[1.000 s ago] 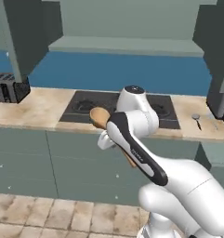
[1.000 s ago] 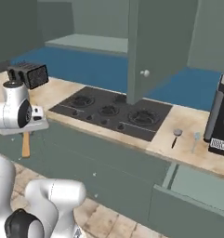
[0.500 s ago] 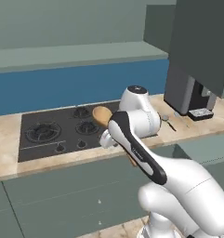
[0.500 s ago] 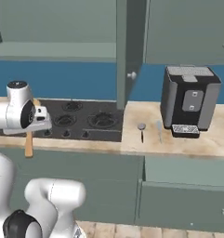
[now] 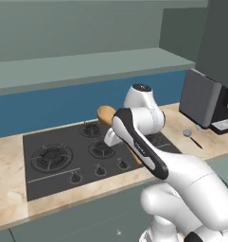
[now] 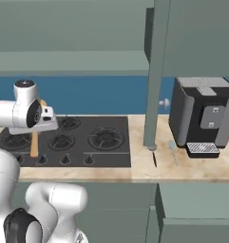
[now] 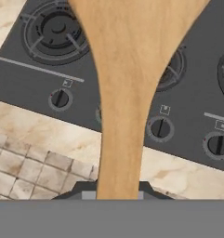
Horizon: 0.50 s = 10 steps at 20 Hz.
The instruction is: Organize the utensils by type. Pick up the wooden spoons from the counter and place them in the open cabinet. Then pick up the metallic utensils from the counter and place them in the open drawer.
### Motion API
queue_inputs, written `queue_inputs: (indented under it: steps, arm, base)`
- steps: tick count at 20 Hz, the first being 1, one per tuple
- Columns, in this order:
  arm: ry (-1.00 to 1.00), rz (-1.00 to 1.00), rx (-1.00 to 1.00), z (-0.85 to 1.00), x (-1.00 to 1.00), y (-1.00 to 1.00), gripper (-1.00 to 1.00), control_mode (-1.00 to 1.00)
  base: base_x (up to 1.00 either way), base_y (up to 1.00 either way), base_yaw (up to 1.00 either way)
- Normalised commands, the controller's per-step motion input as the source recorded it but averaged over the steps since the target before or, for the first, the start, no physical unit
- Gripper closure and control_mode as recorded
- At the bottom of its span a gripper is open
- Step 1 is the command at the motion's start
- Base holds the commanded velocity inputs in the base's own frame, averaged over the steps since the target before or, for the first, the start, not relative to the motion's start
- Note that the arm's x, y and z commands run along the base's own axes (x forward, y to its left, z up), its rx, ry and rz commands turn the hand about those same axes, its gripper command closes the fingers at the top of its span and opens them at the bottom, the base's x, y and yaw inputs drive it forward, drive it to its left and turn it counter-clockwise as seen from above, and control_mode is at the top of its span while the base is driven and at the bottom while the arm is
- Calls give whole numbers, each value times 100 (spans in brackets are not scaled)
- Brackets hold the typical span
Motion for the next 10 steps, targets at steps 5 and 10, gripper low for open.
queue_inputs:
  steps: [5, 10]
  arm:
    - [0, 0, 0, 0, 0, 0, 100, 100]
    - [0, 4, -5, 0, 0, 6, 100, -100]
  base:
    - [34, 20, 1]
    - [7, 7, 2]
